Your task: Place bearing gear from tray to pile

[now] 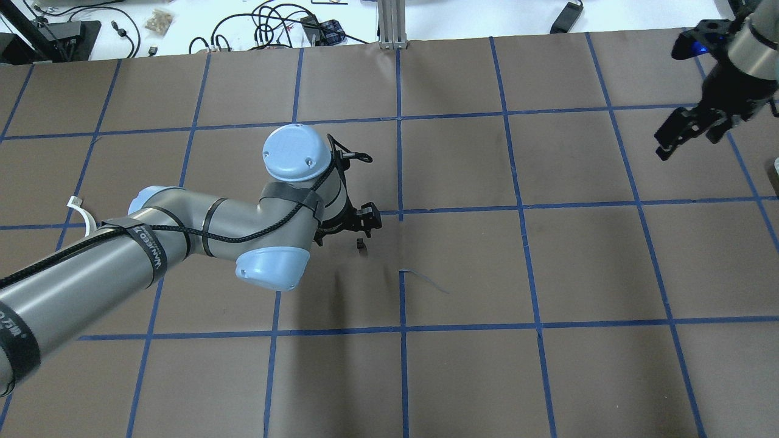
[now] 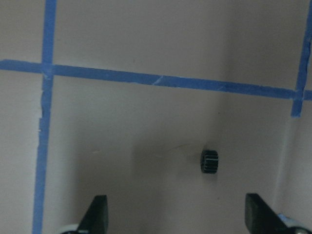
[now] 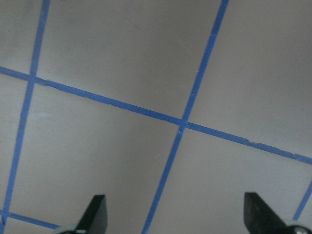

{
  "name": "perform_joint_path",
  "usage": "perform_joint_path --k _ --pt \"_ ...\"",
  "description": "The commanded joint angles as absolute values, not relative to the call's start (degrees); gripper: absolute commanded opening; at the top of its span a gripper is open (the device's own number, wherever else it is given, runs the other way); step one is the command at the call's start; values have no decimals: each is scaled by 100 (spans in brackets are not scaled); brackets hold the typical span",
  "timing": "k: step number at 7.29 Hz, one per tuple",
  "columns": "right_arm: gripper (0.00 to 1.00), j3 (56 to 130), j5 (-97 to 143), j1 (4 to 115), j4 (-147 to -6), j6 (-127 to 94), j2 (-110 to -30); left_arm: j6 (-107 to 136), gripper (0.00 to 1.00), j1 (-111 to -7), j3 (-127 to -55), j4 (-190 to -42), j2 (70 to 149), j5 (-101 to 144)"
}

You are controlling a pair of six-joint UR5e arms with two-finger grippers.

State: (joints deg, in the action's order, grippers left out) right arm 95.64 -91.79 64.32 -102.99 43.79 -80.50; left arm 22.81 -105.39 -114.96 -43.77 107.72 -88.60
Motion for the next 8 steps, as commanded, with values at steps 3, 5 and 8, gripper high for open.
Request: perform_joint_path --k 3,5,8 --pt "100 9518 -9193 5029 -10878 5388 -7648 2285 91 -10670 -11505 -4131 11100 -8903" --pt "100 9457 -9167 4362 -11456 5501 -7236 2294 75 -10679 -11505 -4087 11162 -8895" --pt "100 9396 -9158 3913 -12337 5493 -6419 2276 39 -10696 -11496 -4000 11268 -8895"
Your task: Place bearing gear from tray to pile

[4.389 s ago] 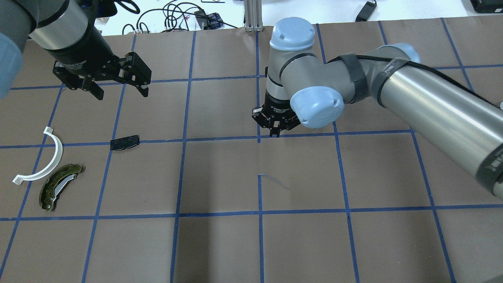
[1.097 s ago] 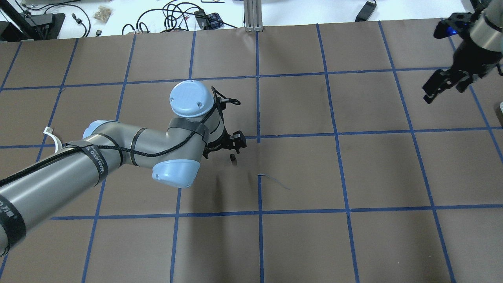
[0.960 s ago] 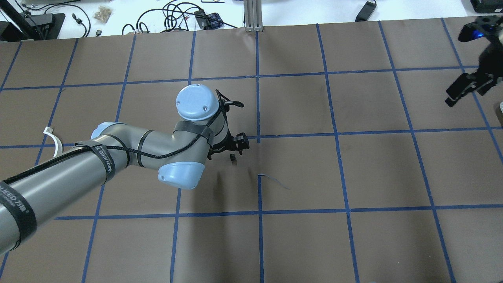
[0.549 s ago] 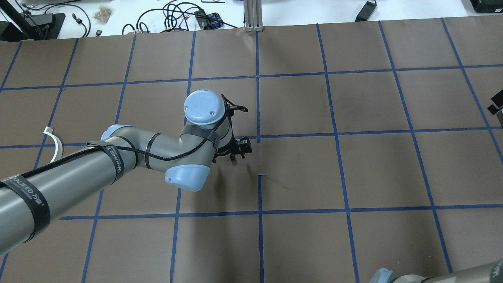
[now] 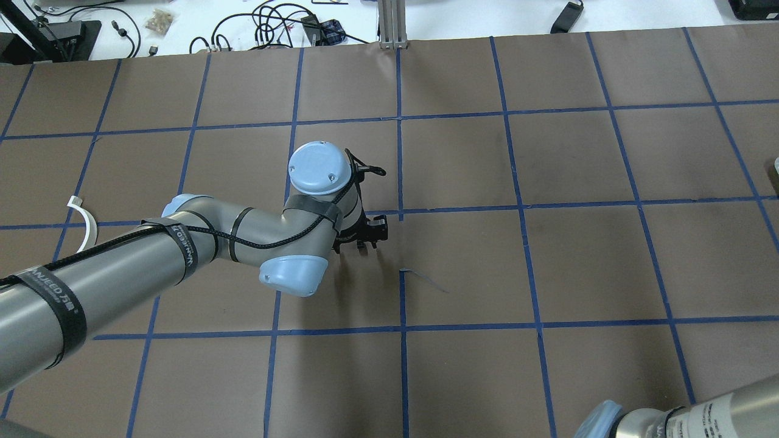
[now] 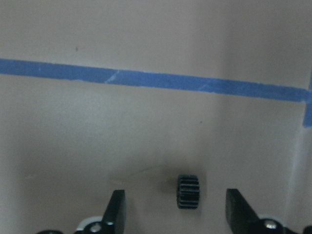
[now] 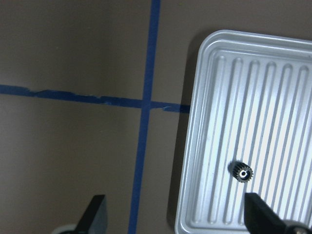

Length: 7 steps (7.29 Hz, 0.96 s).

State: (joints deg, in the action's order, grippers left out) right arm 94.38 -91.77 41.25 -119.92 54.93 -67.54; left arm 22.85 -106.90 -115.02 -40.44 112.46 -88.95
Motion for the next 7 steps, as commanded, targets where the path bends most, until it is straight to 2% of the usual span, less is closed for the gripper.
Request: perform_joint_path --k 1,2,3,5,6,7 --pt "100 9282 -9167 3728 -12488 5528 -6199 2276 19 -10696 -11496 -3938 11259 -8895" --pt "100 9142 -9167 3709 -12489 5902 -5996 2268 5 -10696 -11496 -3920 11241 -8895" --pt "100 8984 -9167 3700 -12489 6185 -5820 2259 0 -10696 -11496 -3816 11206 -8895" --pt "100 8807 -9158 3613 -12489 6196 -5565 1719 0 -10600 -11575 -3884 10839 -8973" --pt "96 8754 -9158 3551 -12489 6196 -5476 1540 0 -10286 -11627 -3954 10689 -9374" --pt "90 8763 -9150 3542 -12489 6196 -5441 1286 0 -9535 -11758 -3972 10644 -9395"
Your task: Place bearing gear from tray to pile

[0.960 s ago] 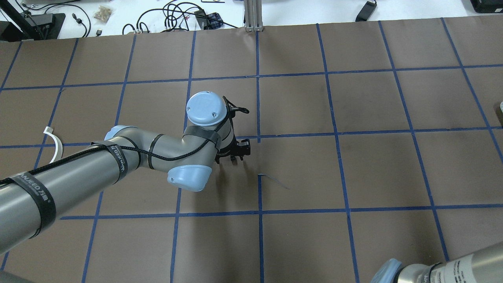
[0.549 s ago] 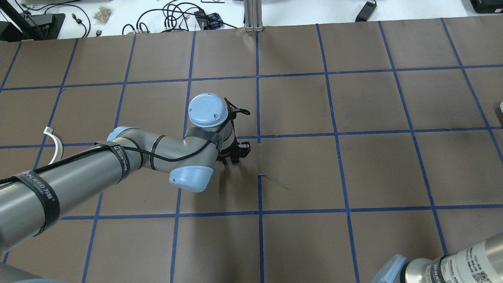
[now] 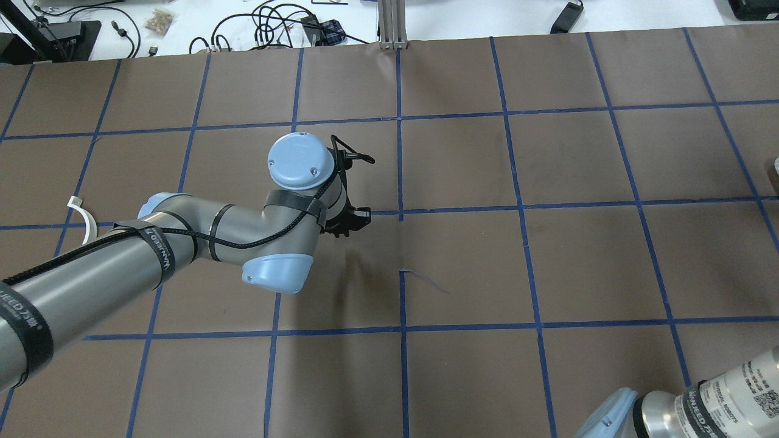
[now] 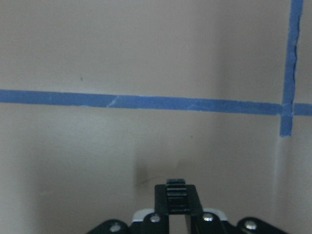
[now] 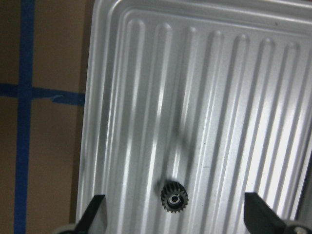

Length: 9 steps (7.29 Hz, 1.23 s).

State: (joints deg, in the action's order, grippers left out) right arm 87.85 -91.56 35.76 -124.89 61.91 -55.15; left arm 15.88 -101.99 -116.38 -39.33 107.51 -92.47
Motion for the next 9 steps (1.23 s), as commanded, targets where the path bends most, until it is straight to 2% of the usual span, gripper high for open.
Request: perform_joint_path --k 1,2,4,6,7,8,9 --pt "89 8771 -9149 3542 -12489 6188 -5371 230 0 -8997 -12029 -3973 10391 -9552" --pt "79 8771 -9158 3542 -12489 6135 -5370 -511 0 -8530 -12441 -3842 10206 -9554" --pt "67 8780 -9141 3542 -12463 6108 -5361 -1771 0 -7065 -12926 -3639 10038 -9493" --pt "54 8789 -9141 3542 -12454 6108 -5361 -1916 0 -6698 -13034 -3639 9984 -9483" --pt "52 8798 -9149 3542 -12437 6108 -5353 -1916 0 -6715 -13034 -3630 9984 -9483" --pt "48 8798 -9141 3542 -12445 6100 -5353 -1916 7 -6715 -13043 -3639 9984 -9483" --pt "38 8798 -9149 3542 -12419 6021 -5353 -1925 99 -6724 -13052 -3639 9976 -9466"
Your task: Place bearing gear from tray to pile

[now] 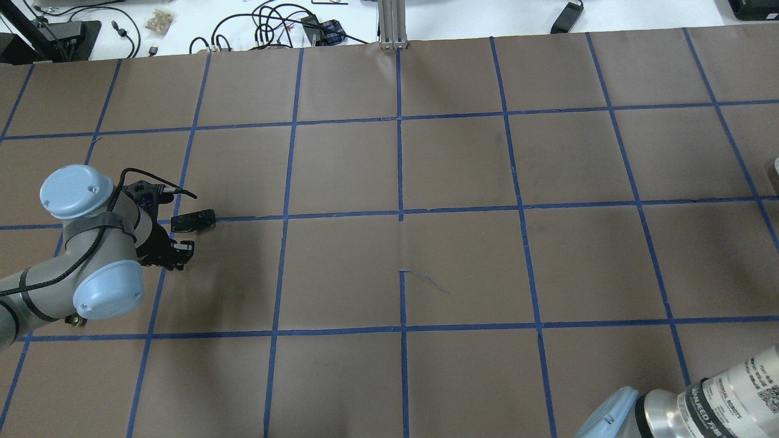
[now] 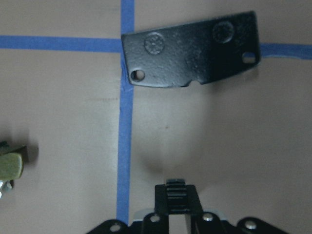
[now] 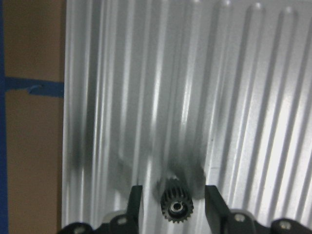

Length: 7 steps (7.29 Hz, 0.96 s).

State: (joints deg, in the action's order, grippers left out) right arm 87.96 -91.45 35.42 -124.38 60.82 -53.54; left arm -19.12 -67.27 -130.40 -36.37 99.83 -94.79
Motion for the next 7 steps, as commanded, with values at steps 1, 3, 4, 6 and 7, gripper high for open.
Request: perform_joint_path --k 1,3,4,6,7 --pt "20 8807 -9141 3542 -12419 6021 -5353 -1934 100 -6776 -13043 -3639 9976 -9457" --pt "0 8789 -9158 3542 -12253 6021 -5396 -1925 100 -6794 -13017 -3639 9949 -9457" --pt "0 8772 -9158 3551 -12191 6021 -5457 -1864 100 -6837 -12990 -3647 9871 -9457" --pt "0 8789 -9123 3691 -11650 6003 -6070 -1532 100 -7161 -12816 -3935 9590 -9063" --pt "0 8798 -8975 3961 -11228 5681 -6456 -999 100 -7502 -12284 -4825 9528 -9053"
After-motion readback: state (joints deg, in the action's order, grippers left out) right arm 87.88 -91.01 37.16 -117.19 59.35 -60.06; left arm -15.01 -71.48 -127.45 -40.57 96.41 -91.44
